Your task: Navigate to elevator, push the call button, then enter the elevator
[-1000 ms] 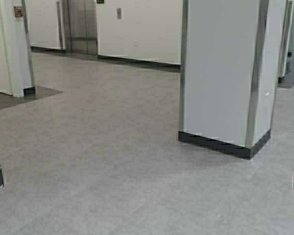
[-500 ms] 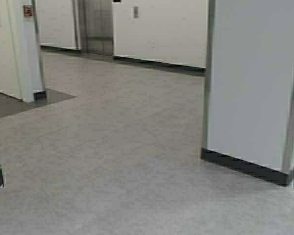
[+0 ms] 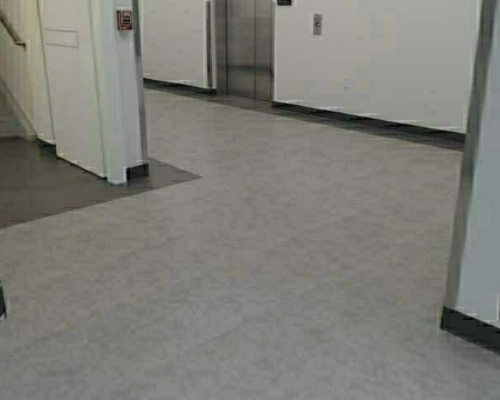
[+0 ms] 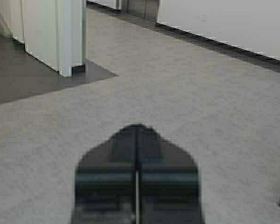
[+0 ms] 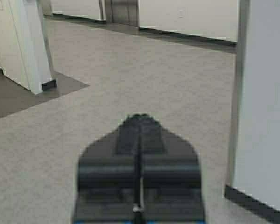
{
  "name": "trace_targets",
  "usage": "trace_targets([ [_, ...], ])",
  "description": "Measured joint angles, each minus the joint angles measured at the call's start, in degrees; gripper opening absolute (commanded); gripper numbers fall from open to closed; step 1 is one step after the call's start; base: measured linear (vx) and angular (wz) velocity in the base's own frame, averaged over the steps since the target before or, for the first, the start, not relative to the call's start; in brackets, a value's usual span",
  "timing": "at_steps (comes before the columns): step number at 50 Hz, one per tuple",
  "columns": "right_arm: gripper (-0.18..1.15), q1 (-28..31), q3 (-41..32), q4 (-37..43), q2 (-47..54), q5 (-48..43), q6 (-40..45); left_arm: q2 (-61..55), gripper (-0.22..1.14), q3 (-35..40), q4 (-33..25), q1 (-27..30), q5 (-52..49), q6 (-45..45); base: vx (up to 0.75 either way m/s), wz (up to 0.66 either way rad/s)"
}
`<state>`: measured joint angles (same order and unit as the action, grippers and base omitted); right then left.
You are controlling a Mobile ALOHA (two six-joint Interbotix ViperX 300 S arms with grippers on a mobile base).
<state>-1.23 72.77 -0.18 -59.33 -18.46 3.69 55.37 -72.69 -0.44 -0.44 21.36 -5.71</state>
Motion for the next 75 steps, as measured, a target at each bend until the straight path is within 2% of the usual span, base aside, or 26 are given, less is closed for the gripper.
trace_targets([
  [57,0.05,-0.2,-0.6,0.0,4.2,-2.2,0.2,0.3,0.02,0.8,0.0,-0.2,0.6,-0.8,0.83,0.08],
  [75,0.05,-0.2,-0.7,0.0,4.2,-2.2,4.0,0.8,0.02,0.1,0.1,-0.1,0.6,-0.3,0.8,0.02],
])
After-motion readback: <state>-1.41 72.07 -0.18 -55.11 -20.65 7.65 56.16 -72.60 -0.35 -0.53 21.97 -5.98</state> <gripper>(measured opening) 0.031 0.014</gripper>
